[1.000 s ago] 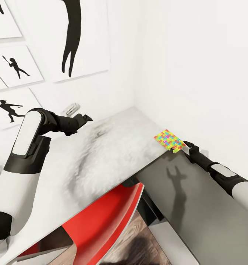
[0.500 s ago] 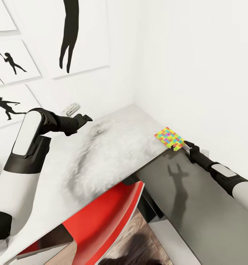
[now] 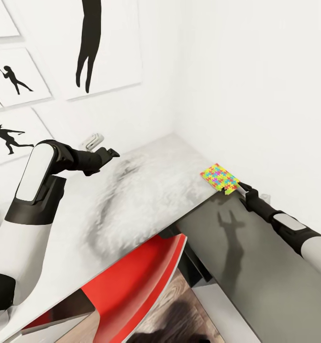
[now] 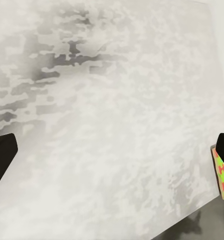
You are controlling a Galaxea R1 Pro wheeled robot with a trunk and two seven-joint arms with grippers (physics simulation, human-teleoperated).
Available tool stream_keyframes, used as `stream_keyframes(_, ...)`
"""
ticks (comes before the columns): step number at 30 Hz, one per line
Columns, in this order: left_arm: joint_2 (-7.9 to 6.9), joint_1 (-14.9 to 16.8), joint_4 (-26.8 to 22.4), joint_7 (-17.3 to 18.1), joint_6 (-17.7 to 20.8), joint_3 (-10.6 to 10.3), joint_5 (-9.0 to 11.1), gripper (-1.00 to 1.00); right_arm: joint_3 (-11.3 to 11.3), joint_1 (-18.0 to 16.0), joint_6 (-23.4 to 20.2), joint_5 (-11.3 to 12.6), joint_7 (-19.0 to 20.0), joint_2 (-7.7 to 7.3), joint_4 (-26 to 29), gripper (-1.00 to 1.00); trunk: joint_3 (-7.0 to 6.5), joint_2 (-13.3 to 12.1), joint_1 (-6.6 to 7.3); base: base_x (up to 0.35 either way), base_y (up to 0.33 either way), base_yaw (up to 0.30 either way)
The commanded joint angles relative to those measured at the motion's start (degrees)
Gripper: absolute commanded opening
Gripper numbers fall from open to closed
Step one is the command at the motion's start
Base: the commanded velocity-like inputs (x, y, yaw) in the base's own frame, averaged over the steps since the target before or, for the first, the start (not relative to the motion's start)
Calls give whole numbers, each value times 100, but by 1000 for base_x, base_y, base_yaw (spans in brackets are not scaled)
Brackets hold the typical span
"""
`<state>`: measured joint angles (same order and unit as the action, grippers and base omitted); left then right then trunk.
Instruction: Put all the toys in the child's room - the three board games (two on the bed and one on the table), the two jigsaw puzzles on the table, and the tennis ball on the table - inside the toy box on the table in the child's room.
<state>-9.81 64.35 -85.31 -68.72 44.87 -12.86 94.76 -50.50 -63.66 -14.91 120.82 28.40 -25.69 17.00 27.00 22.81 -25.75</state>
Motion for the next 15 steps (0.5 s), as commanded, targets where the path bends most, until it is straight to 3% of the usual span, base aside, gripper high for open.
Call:
stream_keyframes(1,-4,7,-3,-53,22,-6,41,100,-41,9,-18,59,94,-8,1,100,10,10,-3,0,0,0)
stream_keyframes(8,-3,7,-3,-61,22,-12,36,100,-43,86,102,51,532,-24,-1,100,13,10,-3,0,0,0)
stream_keyframes(15,-3,7,-3,-67,22,-13,35,100,-46,115,271,48,710,-24,0,100,13,10,-3,0,0,0)
